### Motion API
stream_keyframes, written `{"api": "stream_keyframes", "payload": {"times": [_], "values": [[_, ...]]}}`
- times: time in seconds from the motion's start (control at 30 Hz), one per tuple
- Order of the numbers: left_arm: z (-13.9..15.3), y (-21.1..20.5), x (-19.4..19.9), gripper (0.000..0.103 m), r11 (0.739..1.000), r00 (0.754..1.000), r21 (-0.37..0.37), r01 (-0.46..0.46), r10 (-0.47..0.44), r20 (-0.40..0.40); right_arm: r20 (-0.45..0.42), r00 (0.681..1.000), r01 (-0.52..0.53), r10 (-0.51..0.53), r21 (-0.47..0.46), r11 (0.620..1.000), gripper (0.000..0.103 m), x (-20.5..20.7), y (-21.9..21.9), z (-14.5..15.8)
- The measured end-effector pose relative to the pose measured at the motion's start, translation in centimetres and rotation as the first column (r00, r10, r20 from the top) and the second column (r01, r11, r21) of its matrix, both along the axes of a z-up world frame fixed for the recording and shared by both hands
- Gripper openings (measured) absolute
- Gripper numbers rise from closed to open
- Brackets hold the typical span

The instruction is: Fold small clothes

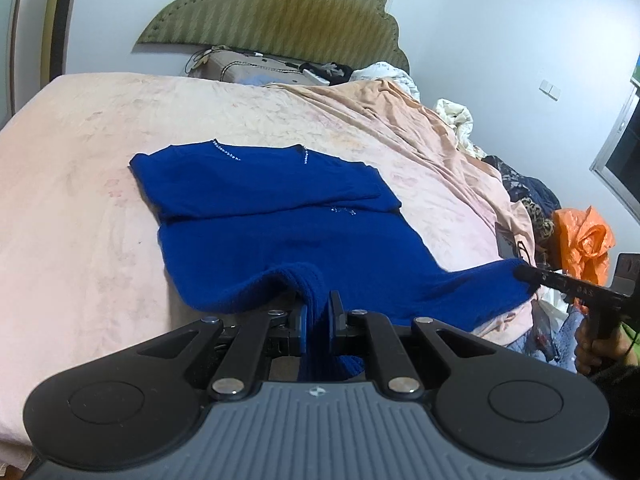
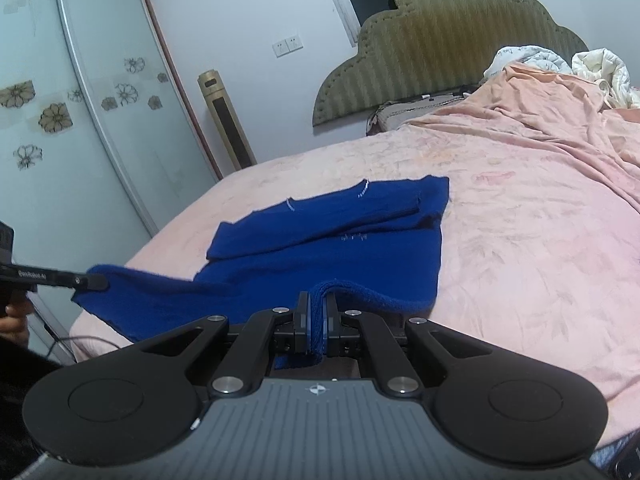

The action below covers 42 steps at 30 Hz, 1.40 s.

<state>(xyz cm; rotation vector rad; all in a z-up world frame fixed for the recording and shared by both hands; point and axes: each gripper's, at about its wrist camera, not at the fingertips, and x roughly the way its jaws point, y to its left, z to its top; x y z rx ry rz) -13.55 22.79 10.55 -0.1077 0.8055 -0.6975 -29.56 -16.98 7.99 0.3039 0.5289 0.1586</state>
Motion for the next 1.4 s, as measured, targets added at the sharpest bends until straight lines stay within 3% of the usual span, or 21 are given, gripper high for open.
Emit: {"api": "stream_keyframes", "payload": {"times": [0.2, 0.5, 0.63, 0.73, 0.83, 0.9, 0.97, 1.03, 1.07, 1.17, 1.27, 1.37, 1.4], "values": [[0.6, -1.2, 3.3, 0.009, 1.000, 1.000, 0.000, 0.002, -0.002, -0.023, 0.026, 0.998, 0.056, -0.058, 0.077, 0.995, 0.007, 2.9, -1.5, 0.3], [1.1, -3.1, 8.9, 0.009, 1.000, 0.998, -0.002, -0.005, 0.005, -0.055, 0.023, 0.998, 0.063, -0.066, 0.105, 0.993, 0.008, 8.2, -2.4, 0.5], [1.3, -4.0, 12.6, 0.009, 0.999, 0.997, -0.023, -0.032, 0.030, -0.070, 0.018, 0.996, 0.079, -0.082, 0.124, 0.989, 0.008, 11.4, -3.5, 0.5], [0.9, -5.4, 16.9, 0.009, 0.995, 0.993, -0.005, -0.104, 0.103, -0.050, 0.007, 0.996, 0.087, -0.089, 0.147, 0.985, 0.008, 15.4, -5.0, 0.1], [-1.5, -7.2, 22.7, 0.012, 0.984, 0.985, 0.036, -0.174, 0.175, -0.012, -0.012, 0.994, 0.108, -0.108, 0.176, 0.978, 0.008, 20.8, -6.8, -1.0], [-4.4, -8.0, 26.7, 0.014, 0.962, 0.967, 0.135, -0.237, 0.246, -0.059, -0.054, 0.987, 0.159, -0.151, 0.202, 0.966, 0.021, 25.1, -8.3, -2.6], [-6.8, -7.7, 28.8, 0.014, 0.932, 0.935, 0.216, -0.290, 0.324, -0.147, -0.108, 0.962, 0.265, -0.251, 0.140, 0.954, 0.032, 28.2, -9.4, -4.7], [-7.9, -6.6, 28.3, 0.015, 0.947, 0.940, 0.174, -0.270, 0.298, -0.163, -0.150, 0.929, 0.347, -0.338, 0.037, 0.937, 0.032, 29.3, -9.2, -5.8], [-8.2, -6.1, 28.0, 0.016, 0.949, 0.944, 0.175, -0.264, 0.291, -0.154, -0.134, 0.939, 0.325, -0.318, 0.033, 0.945, 0.032, 29.0, -8.9, -6.0], [-8.4, -5.4, 27.5, 0.028, 0.935, 0.951, 0.236, -0.265, 0.294, -0.097, -0.108, 0.967, 0.234, -0.231, 0.013, 0.972, 0.051, 28.1, -8.2, -6.5], [-7.8, -5.7, 27.0, 0.042, 0.939, 0.968, 0.250, -0.236, 0.250, -0.028, -0.131, 0.967, 0.204, -0.217, -0.104, 0.973, 0.056, 29.5, -7.4, -7.0], [-6.8, -7.3, 25.6, 0.072, 0.938, 0.983, 0.304, -0.168, 0.136, 0.124, -0.130, 0.981, 0.124, -0.142, -0.138, 0.983, 0.067, 31.2, -6.3, -7.5], [-6.5, -8.1, 24.8, 0.076, 0.927, 0.978, 0.346, -0.146, 0.082, 0.192, -0.129, 0.984, 0.104, -0.124, -0.146, 0.984, 0.068, 32.0, -6.0, -7.6]]}}
